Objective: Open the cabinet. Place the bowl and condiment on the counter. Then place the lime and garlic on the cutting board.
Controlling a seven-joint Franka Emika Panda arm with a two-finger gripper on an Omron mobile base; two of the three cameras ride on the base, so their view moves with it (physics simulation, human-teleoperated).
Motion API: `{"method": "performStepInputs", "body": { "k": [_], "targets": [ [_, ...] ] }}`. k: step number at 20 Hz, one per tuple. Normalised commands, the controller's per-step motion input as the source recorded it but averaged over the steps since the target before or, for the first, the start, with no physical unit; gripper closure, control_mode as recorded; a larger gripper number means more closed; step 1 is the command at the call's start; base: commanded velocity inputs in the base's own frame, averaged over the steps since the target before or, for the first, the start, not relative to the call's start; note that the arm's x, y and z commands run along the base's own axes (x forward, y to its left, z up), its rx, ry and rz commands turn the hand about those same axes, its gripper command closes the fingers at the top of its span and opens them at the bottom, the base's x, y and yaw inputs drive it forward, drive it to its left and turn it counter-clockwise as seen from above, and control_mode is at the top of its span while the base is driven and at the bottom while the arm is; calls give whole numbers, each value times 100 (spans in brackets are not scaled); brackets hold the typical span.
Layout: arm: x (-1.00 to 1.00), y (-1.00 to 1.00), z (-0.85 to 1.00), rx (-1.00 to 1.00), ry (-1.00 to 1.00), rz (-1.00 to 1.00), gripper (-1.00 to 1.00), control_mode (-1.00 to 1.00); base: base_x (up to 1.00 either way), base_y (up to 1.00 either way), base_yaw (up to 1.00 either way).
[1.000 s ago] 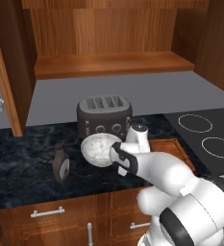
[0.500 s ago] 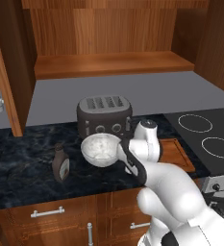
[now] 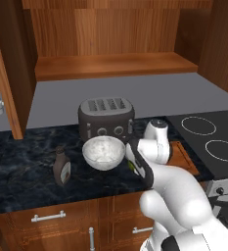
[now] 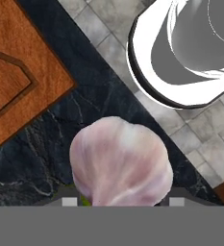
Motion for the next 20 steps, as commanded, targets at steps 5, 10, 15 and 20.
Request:
{"method": "performStepInputs", "body": {
  "k": [5, 10, 15, 20],
  "targets": [
    [0, -25, 9, -1, 3, -12, 100, -100, 0, 0, 0],
    [0, -28, 9, 0, 0, -8, 100, -100, 0, 0, 0],
    [4, -29, 8, 0, 0, -6, 100, -100, 0, 0, 0],
    [5, -26, 2, -1, 0, -4, 100, -100, 0, 0, 0]
  ]
}}
